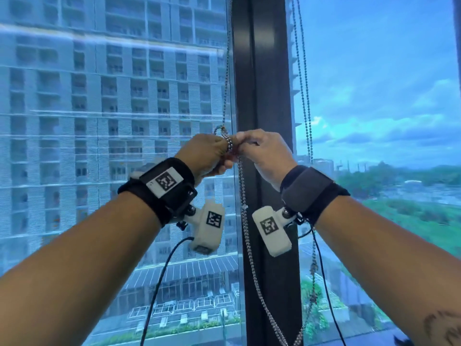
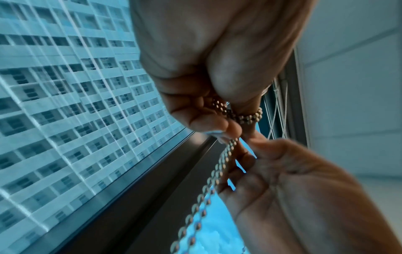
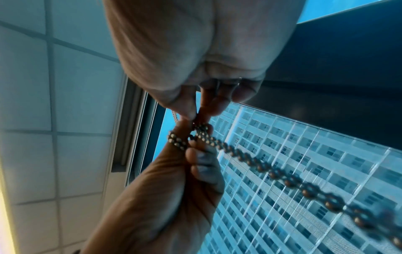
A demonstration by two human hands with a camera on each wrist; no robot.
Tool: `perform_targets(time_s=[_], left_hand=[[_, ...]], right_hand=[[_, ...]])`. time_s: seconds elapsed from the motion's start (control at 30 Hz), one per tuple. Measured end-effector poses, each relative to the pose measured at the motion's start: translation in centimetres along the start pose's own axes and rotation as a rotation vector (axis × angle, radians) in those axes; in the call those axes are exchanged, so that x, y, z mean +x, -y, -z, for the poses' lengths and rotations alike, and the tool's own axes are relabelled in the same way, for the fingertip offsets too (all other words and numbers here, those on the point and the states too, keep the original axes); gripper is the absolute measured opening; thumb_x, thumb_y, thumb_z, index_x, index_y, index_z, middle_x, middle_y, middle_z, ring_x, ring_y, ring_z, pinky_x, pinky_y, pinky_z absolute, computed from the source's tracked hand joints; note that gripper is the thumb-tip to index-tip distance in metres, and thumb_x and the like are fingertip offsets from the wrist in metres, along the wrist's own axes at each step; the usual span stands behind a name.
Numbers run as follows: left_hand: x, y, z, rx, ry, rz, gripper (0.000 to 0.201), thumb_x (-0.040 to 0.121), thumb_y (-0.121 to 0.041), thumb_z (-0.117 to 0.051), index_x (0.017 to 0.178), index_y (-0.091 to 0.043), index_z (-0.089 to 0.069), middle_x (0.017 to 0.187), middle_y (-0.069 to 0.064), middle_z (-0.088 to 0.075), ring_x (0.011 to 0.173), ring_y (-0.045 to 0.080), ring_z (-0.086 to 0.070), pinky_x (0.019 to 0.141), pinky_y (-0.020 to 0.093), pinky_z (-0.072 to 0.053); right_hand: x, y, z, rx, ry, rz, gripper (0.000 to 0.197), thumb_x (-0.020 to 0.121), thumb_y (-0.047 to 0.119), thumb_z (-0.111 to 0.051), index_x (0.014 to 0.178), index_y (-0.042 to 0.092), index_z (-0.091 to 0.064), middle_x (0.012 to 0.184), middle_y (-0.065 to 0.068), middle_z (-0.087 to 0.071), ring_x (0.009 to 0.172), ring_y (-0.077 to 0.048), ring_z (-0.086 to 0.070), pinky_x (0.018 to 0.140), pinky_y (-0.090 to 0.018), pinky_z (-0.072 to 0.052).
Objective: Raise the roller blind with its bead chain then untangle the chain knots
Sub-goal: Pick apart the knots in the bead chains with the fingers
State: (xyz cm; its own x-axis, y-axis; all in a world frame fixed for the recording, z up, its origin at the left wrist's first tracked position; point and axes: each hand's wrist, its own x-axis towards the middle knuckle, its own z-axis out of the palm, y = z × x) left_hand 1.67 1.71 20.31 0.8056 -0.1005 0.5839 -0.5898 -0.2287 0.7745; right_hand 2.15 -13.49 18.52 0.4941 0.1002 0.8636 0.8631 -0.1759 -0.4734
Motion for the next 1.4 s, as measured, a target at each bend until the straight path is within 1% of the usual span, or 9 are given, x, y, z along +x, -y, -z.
perform_targets(time_s=[0.17,0.27,0.43,0.57,0.87,1.0,1.17,1.3,1.4], left_hand=[[-0.8,0.3,-0.4,0.114,-0.108,-0.102,0.031,0.086,-0.027,-0.076,0.075,0.000,-0.068,0.062,0.008,-0.066,0.045,0.010,-0.056,0.048,0.022,-0.049],[-0.6,-0.1,-0.7,0.587,-0.228,-0.246,0.024,0.087,-0.016,-0.063,0.065,-0.006,-0.066,0.062,0.009,-0.068,0.057,0.023,-0.064,0.054,0.030,-0.051],[-0.5,-0.7,-1.8,0.878,-0.262,-0.351,0.019,0.087,-0.010,-0.052,0.068,-0.011,-0.050,0.068,0.007,-0.058,0.066,0.028,-0.056,0.050,0.033,-0.038],[-0.4,-1.4,-1.0,0.503,-0.137,-0.302,0.009,0.086,-0.002,-0.062,0.085,0.002,-0.070,0.083,0.018,-0.073,0.074,0.027,-0.074,0.069,0.043,-0.063],[-0.4,-4.0,2.0,-0.102,0.097,0.086,0.008,0.084,-0.003,-0.073,0.091,-0.006,-0.073,0.088,0.004,-0.076,0.083,0.020,-0.072,0.074,0.031,-0.061],[-0.3,-3.5,1.5,0.065,-0.028,0.008,0.007,0.083,-0.024,-0.078,0.084,-0.018,-0.076,0.089,-0.004,-0.070,0.084,0.012,-0.056,0.073,0.027,-0.048],[-1.1,-2.2,0.7,-0.257,0.098,0.113,0.023,0.098,-0.028,-0.059,0.081,-0.016,-0.066,0.076,-0.002,-0.064,0.073,0.013,-0.059,0.084,0.033,-0.053],[-1.8,-1.6,1.0,-0.374,0.043,0.120,0.028,0.095,-0.035,-0.062,0.073,-0.018,-0.057,0.056,-0.006,-0.043,0.051,0.011,-0.038,0.062,0.029,-0.038],[-2.5,-0.7,0.9,-0.304,-0.072,0.028,0.022,0.086,-0.036,-0.072,0.075,-0.021,-0.059,0.066,-0.006,-0.050,0.067,0.014,-0.045,0.074,0.032,-0.037]], right_hand=[[0.1,0.1,0.1,0.170,0.014,-0.197,0.026,0.075,0.022,-0.059,0.095,0.014,-0.074,0.080,0.004,-0.069,0.075,-0.011,-0.057,0.065,-0.023,-0.040],[0.0,-0.1,-0.4,-0.037,-0.017,-0.127,0.041,0.079,0.048,-0.073,0.092,0.011,-0.067,0.088,-0.009,-0.071,0.076,-0.012,-0.060,0.069,-0.030,-0.047],[0.4,0.6,-1.0,-0.249,-0.149,0.005,0.019,0.083,0.025,-0.071,0.082,0.006,-0.071,0.081,-0.009,-0.072,0.074,-0.015,-0.061,0.069,-0.028,-0.050],[0.5,0.8,-0.8,-0.205,-0.154,-0.071,0.030,0.082,0.018,-0.065,0.082,-0.011,-0.060,0.069,-0.009,-0.051,0.061,-0.013,-0.042,0.055,-0.027,-0.034],[0.5,1.4,0.0,-0.367,0.001,-0.076,0.026,0.086,0.028,-0.067,0.073,0.011,-0.053,0.070,-0.008,-0.041,0.059,-0.013,-0.033,0.045,-0.025,-0.024],[0.1,1.0,-0.1,-0.426,0.008,-0.082,0.023,0.086,0.021,-0.062,0.073,0.012,-0.046,0.068,-0.007,-0.039,0.060,-0.018,-0.033,0.053,-0.032,-0.025],[0.3,0.6,-0.3,-0.455,-0.017,-0.099,0.019,0.087,0.023,-0.056,0.074,0.014,-0.045,0.069,-0.005,-0.047,0.062,-0.020,-0.043,0.055,-0.032,-0.032],[0.4,0.5,-0.4,-0.435,0.026,-0.128,0.017,0.091,0.020,-0.052,0.086,0.003,-0.050,0.067,-0.009,-0.055,0.050,-0.020,-0.051,0.047,-0.028,-0.046],[0.0,0.4,-0.5,-0.381,0.026,-0.143,0.017,0.094,0.018,-0.051,0.096,0.001,-0.051,0.069,-0.013,-0.060,0.035,-0.012,-0.055,0.041,-0.029,-0.051]])
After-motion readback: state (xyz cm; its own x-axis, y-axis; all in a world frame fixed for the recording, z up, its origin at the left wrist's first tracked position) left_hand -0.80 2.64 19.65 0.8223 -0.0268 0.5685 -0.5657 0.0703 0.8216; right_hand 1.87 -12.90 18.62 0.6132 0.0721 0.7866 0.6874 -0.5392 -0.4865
